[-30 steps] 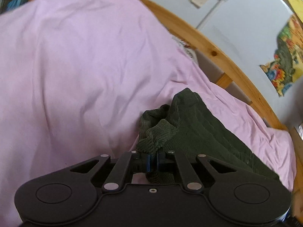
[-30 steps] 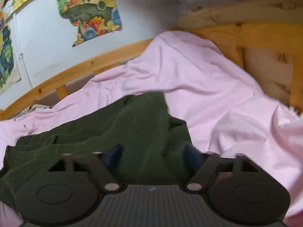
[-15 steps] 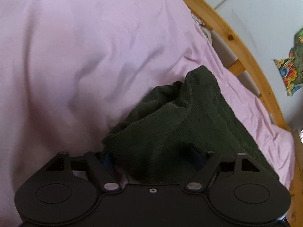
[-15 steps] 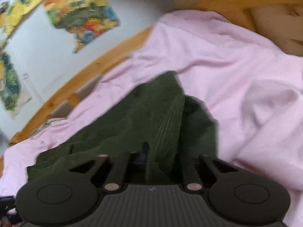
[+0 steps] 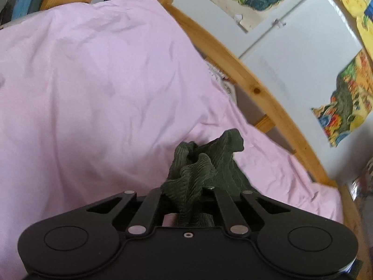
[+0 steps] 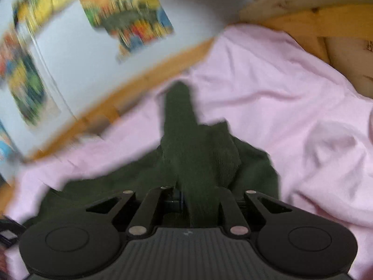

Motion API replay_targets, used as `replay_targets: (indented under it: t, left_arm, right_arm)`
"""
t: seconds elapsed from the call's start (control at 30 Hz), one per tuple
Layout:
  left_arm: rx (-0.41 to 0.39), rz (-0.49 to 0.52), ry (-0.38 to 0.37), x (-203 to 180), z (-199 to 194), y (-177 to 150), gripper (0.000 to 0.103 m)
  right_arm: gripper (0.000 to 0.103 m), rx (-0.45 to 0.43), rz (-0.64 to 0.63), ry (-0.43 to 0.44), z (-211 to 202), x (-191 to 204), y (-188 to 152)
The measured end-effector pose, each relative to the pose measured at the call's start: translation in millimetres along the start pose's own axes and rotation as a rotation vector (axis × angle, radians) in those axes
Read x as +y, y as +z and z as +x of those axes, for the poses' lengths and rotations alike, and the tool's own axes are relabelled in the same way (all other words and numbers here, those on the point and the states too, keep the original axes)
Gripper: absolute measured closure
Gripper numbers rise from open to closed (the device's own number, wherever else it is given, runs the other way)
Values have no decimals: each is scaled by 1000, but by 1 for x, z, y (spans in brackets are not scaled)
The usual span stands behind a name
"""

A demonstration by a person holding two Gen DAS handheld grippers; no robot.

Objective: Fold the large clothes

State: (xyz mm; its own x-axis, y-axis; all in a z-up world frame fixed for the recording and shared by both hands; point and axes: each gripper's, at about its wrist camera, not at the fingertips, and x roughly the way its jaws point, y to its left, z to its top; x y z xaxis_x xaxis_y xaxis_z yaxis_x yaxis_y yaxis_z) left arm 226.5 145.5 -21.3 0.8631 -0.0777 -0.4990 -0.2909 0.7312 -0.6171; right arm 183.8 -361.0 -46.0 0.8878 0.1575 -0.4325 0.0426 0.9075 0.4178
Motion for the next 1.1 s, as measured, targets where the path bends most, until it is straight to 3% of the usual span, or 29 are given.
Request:
replay_targets:
  t: [0.07, 0.1, 0.13, 0.2, 0.23, 0.3, 0.33, 0.37, 0.47, 0.6, 0.7, 0.77, 0.83, 0.9, 0.93, 1.07, 1.1]
  left_arm:
    - [15, 10, 14, 6, 6, -4, 99]
    - [11, 36, 14, 6, 8, -7, 99]
    - [10, 73, 19, 6, 11, -8, 97]
    - [14, 125, 43, 4, 15, -11, 93]
    - [16, 124, 44, 6, 17, -12, 89]
    - [20, 101, 59, 10, 20, -13, 78]
    - [21, 89, 69, 13, 22, -14, 64]
    - [22, 75, 80, 16, 23, -15, 52]
    - [5, 56, 120, 21, 24, -17, 29]
    - [1, 77, 148, 23, 27, -18, 18]
    - [23, 82, 139, 22, 32, -19, 12]
    - [45, 96, 146, 21, 38, -21, 12]
    - [63, 101, 151, 21, 41, -23, 16]
    - [75, 88, 138, 21, 42, -22, 24]
    - [75, 84, 136, 20, 42, -22, 32]
    - [30, 139, 109, 6, 32, -20, 87]
    - [15, 160, 85, 0, 27, -18, 93]
  right_arm:
    - [78, 30, -96, -106, 17, 4, -12]
    - [61, 36, -139, -149, 23, 7, -15]
    - [52, 35, -183, -193, 27, 11, -18]
    - [44, 15, -232, -237, 28, 19, -20]
    - [33, -2, -266, -276, 28, 24, -20]
    - [20, -49, -352, -374, 30, 36, -25]
    - [16, -82, -402, -432, 29, 43, -28]
    - [14, -119, -454, -483, 28, 50, -29]
    - [8, -233, -562, -582, 27, 67, -36]
    - [1, -374, -593, -567, 23, 90, -43]
    - [0, -371, -579, -333, 23, 108, -50]
    - [0, -309, -568, -179, 32, 121, -62]
    - [0, -239, -621, -89, 45, 135, -76]
    - [0, -178, -695, -87, 63, 143, -90]
    - [0, -156, -708, -101, 72, 143, -95]
    - [0, -101, -550, -25, 78, 121, -79]
    - [0, -98, -506, -17, 78, 116, -74]
